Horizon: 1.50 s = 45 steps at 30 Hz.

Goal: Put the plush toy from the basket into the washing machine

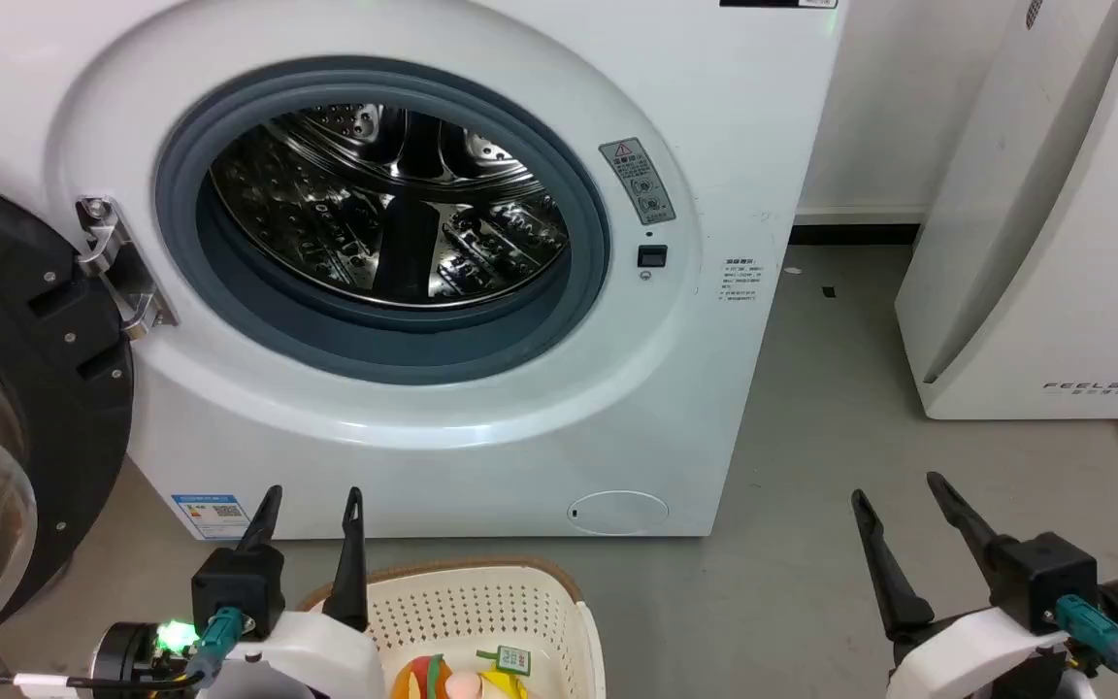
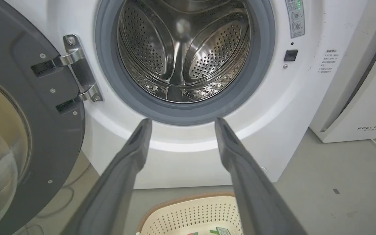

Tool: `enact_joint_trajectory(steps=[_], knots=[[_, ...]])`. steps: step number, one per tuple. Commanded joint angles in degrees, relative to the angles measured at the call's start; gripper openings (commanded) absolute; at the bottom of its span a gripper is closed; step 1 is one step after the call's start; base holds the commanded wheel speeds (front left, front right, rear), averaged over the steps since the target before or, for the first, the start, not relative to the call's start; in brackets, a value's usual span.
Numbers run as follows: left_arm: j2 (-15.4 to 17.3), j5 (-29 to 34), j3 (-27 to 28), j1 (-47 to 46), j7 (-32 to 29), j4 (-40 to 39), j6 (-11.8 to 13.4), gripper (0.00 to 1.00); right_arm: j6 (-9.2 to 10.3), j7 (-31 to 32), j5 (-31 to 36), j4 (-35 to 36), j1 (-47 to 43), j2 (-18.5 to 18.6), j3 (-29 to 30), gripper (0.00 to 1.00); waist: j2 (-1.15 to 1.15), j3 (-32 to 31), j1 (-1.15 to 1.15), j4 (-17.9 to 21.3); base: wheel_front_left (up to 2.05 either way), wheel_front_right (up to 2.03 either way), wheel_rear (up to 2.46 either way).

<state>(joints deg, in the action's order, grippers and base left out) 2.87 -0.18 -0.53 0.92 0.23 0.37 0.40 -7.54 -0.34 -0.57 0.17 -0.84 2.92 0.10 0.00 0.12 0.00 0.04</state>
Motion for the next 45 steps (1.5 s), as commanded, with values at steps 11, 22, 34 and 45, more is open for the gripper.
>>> enact_joint_trajectory(steps=[11, 22, 34, 45], knots=[[0.0, -0.9, -0.8, -0.1, 1.8, 1.2, 0.6, 1.00, 0.01, -1.7, -0.5, 0.6, 0.0, 0.0, 0.8, 1.00, 0.00, 0.8, 0.00, 0.2, 0.00, 0.00, 0.00], [0.0, -1.7, -1.7, -1.4, 3.1, 4.7, 0.5, 1.00, 0.01, -3.0, -0.6, 1.3, 0.4, 0.0, 1.3, 1.00, 0.00, 2.8, 0.00, 0.7, 0.00, 0.00, 0.00], [0.3, -2.6, -2.7, -5.0, 4.5, 12.7, -0.2, 1.00, 0.02, -4.5, -1.0, 2.5, 1.2, 0.0, 1.3, 1.00, 0.00, 6.2, 0.00, 1.5, 0.00, 0.00, 0.00], [0.9, -3.6, -4.0, -9.5, 5.6, 22.1, -1.4, 1.00, 0.02, -5.8, -1.3, 3.7, 2.1, 0.0, 1.6, 1.00, 0.00, 9.9, 0.00, 2.3, 0.00, 0.00, 0.00]])
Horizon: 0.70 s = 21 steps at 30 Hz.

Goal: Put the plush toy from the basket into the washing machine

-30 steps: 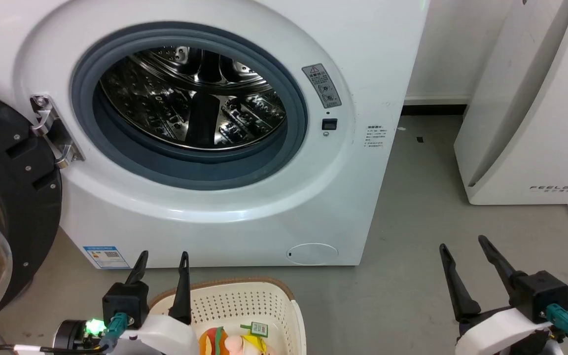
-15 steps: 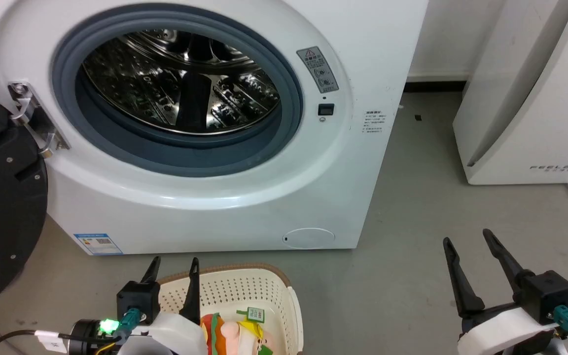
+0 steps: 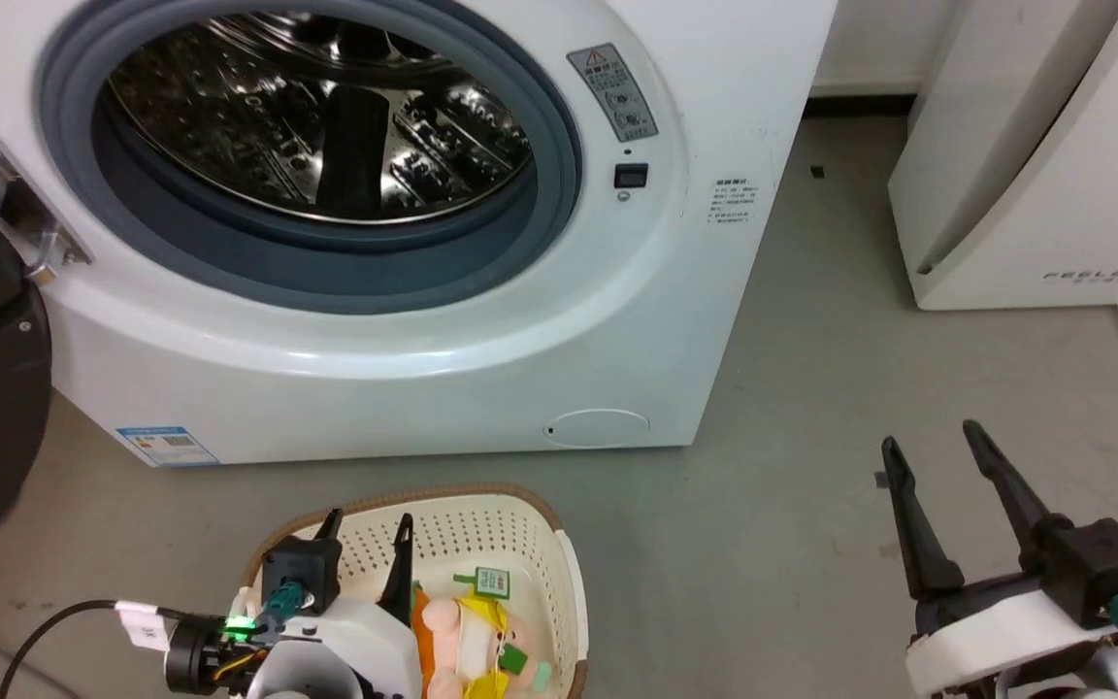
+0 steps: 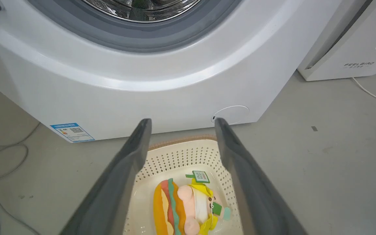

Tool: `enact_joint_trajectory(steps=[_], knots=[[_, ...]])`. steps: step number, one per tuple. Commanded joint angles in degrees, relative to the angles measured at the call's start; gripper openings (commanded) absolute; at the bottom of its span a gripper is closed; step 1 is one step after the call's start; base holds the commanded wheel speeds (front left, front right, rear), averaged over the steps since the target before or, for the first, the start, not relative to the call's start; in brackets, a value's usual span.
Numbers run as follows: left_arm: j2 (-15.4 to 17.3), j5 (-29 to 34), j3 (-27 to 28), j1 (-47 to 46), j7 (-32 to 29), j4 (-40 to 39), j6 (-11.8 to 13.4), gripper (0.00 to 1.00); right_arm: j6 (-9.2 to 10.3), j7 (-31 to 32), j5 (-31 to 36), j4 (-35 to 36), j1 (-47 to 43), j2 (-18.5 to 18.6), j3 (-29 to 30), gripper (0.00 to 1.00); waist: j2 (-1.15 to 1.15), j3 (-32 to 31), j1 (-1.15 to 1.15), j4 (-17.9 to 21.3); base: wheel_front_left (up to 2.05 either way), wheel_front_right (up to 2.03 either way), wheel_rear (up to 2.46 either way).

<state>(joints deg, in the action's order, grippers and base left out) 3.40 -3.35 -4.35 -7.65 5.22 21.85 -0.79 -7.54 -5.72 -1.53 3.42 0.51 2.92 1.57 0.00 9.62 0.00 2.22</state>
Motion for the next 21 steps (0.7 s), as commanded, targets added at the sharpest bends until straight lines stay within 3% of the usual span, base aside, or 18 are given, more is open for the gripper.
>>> enact_joint_trajectory(steps=[1, 21], knots=[[0.4, -0.5, -0.3, -1.4, 0.6, 1.5, -0.4, 1.00, 0.02, -0.5, -0.3, 0.6, 0.8, 0.0, 0.1, 1.00, 0.00, 0.8, 0.00, 0.2, 0.00, 0.00, 0.00], [2.2, -1.7, -4.5, -12.4, -0.4, 19.1, -2.9, 1.00, 0.03, -2.9, -1.0, 2.4, 2.8, 0.0, 0.4, 1.00, 0.00, 11.3, 0.00, 2.0, 0.00, 0.00, 0.00]])
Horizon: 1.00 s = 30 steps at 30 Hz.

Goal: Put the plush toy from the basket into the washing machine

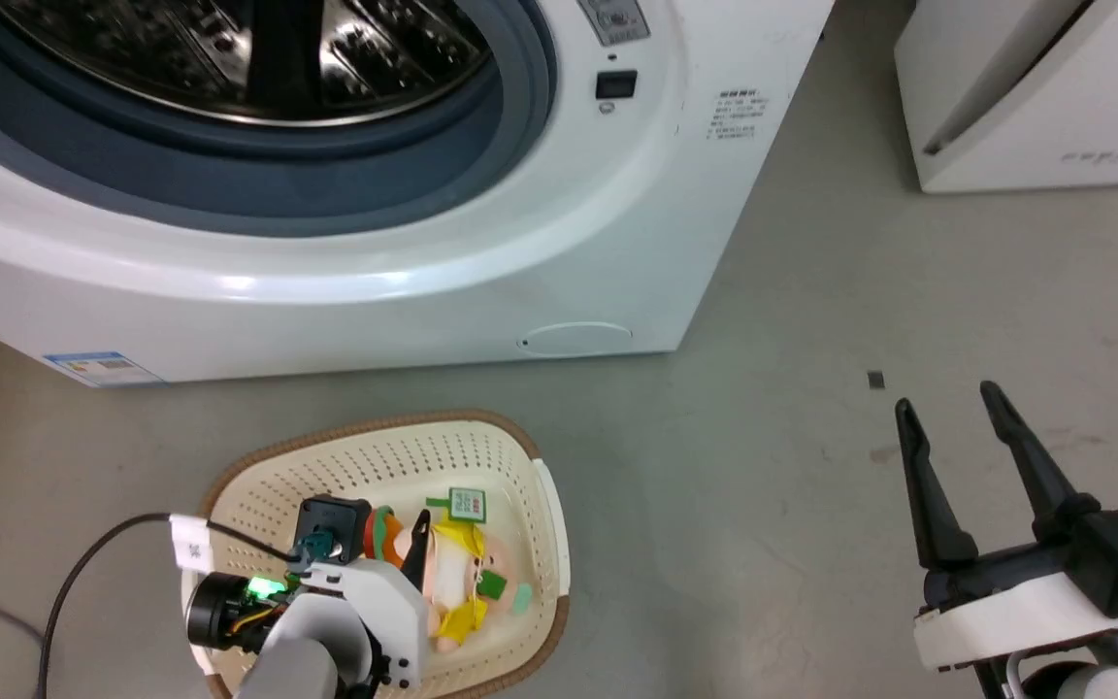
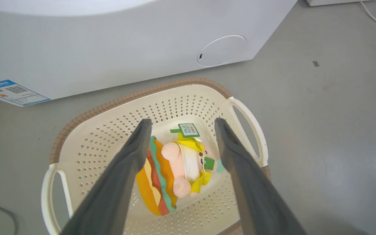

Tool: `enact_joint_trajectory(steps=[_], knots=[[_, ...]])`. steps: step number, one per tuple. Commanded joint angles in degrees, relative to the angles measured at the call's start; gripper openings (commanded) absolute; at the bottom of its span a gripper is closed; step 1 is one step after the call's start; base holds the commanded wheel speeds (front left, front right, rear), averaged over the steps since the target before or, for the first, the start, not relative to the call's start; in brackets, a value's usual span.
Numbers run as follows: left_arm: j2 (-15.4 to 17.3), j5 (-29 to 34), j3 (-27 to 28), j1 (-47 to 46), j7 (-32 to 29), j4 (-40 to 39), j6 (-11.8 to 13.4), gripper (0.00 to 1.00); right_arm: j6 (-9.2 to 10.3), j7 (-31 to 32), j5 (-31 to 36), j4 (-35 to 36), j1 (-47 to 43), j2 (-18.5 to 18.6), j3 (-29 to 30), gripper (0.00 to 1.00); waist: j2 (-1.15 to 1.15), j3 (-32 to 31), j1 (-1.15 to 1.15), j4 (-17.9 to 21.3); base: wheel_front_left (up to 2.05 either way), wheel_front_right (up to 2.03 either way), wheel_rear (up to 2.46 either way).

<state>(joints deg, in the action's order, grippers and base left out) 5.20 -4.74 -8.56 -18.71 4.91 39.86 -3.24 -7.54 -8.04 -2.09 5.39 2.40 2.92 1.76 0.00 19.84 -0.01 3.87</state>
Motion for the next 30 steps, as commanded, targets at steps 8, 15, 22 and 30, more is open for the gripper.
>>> enact_joint_trajectory(steps=[8, 15, 22, 30], knots=[[2.2, -0.9, -2.2, -6.1, -2.4, 6.6, -1.2, 1.00, 0.03, -1.5, -0.6, 1.4, 1.6, 0.0, 0.6, 1.00, 0.00, 6.3, 0.01, 1.3, 0.00, 0.00, 0.00], [3.6, -1.0, -4.5, -10.6, -4.5, 11.0, -1.7, 1.00, 0.04, -2.4, -1.2, 2.2, 2.5, 0.0, 0.7, 1.00, 0.00, 11.3, 0.01, 2.1, 0.00, 0.00, 0.00], [5.5, -0.8, -6.8, -15.6, -5.2, 15.2, -2.2, 1.00, 0.04, -3.2, -2.0, 3.2, 3.6, 0.0, 0.9, 1.00, 0.00, 16.8, 0.01, 3.1, 0.00, 0.00, 0.00], [7.3, -0.9, -9.1, -21.5, -5.9, 20.0, -2.4, 1.00, 0.04, -4.2, -3.3, 4.7, 4.5, 0.0, 1.4, 1.00, 0.00, 23.4, 0.01, 3.9, 0.00, 0.00, 0.00]])
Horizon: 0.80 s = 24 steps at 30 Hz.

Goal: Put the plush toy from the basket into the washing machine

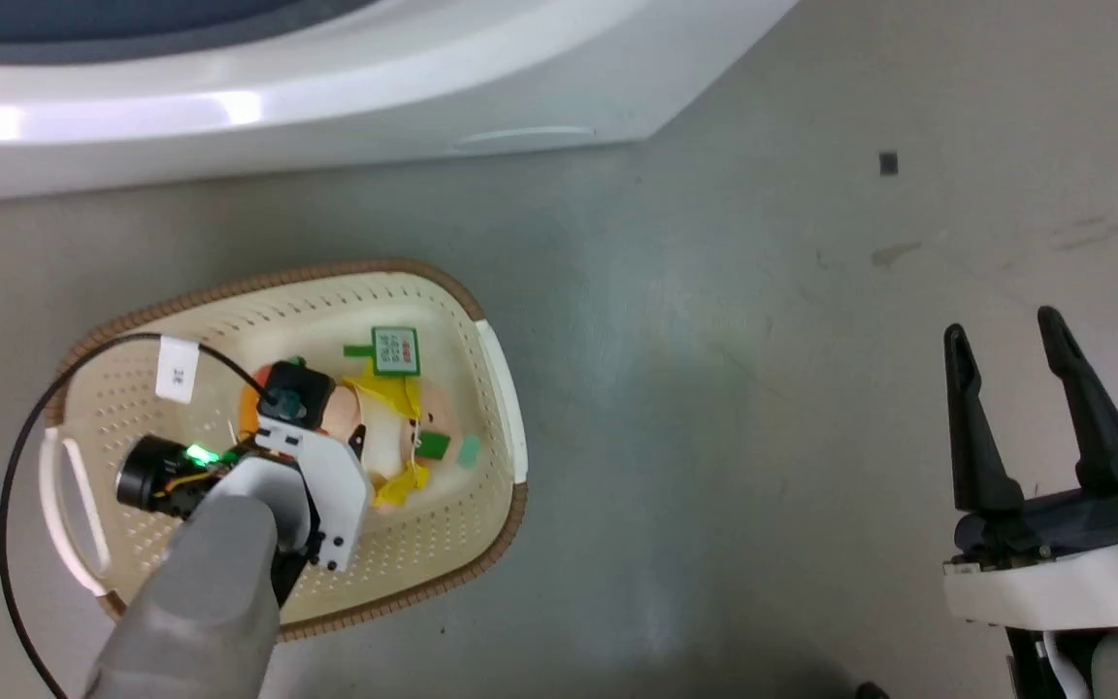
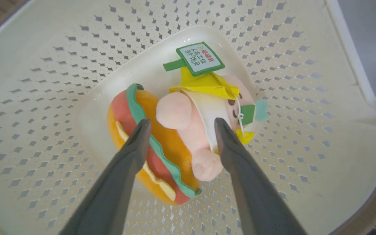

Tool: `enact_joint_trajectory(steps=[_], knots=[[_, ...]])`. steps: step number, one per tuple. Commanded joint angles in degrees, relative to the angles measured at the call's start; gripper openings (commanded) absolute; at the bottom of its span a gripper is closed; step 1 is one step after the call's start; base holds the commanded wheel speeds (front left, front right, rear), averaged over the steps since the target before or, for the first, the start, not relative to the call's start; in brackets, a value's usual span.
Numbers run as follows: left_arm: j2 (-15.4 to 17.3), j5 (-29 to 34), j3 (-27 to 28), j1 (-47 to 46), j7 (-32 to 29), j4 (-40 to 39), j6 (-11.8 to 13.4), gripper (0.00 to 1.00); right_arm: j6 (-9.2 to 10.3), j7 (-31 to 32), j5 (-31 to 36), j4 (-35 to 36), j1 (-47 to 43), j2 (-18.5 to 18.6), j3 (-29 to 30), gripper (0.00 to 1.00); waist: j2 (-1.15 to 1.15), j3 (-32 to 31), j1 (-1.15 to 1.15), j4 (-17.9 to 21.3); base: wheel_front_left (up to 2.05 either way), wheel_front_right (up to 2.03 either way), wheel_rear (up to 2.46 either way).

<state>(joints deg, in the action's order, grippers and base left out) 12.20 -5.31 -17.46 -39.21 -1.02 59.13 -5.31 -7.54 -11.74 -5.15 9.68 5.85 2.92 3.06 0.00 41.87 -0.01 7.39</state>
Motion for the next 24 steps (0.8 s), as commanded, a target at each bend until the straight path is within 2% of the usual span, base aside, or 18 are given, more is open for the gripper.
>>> enact_joint_trajectory(steps=[1, 12, 21, 22, 23, 24], knots=[[0.5, -0.3, -0.5, -1.8, -0.2, 1.4, -0.3, 1.00, 0.04, -0.6, -0.4, 0.5, 1.2, 0.0, 0.1, 1.00, 0.00, 2.1, 0.01, 0.5, 0.00, 0.00, 0.00], [2.8, -0.1, -4.2, -8.9, -0.8, 7.9, 0.2, 1.00, 0.05, -1.9, -2.4, 1.8, 2.4, 0.0, 0.5, 1.00, 0.00, 9.4, 0.01, 1.9, 0.00, 0.00, 0.00], [3.2, -1.0, -6.9, -12.4, -1.7, 13.3, 0.1, 1.00, 0.05, -3.0, -3.6, 2.3, 3.4, 0.0, 0.7, 1.00, 0.00, 13.9, 0.01, 2.9, 0.00, 0.00, 0.00], [3.3, -1.2, -7.1, -12.7, -2.0, 13.8, -0.1, 0.10, 0.05, -3.1, -3.7, 2.4, 3.6, 0.0, 0.8, 1.00, 0.00, 14.3, 0.01, 3.0, 0.00, 0.00, 0.00], [3.3, -1.4, -7.4, -13.1, -2.2, 14.4, -0.2, 0.00, 0.05, -3.2, -3.8, 2.5, 3.7, 0.0, 0.9, 1.00, 0.00, 14.7, 0.01, 3.1, 0.00, 0.00, 0.00], [3.3, -1.5, -7.6, -13.3, -2.3, 14.8, -0.4, 0.00, 0.05, -3.3, -3.8, 2.5, 3.7, 0.0, 1.0, 1.00, 0.00, 14.9, 0.01, 3.1, 0.00, 0.00, 0.00]])
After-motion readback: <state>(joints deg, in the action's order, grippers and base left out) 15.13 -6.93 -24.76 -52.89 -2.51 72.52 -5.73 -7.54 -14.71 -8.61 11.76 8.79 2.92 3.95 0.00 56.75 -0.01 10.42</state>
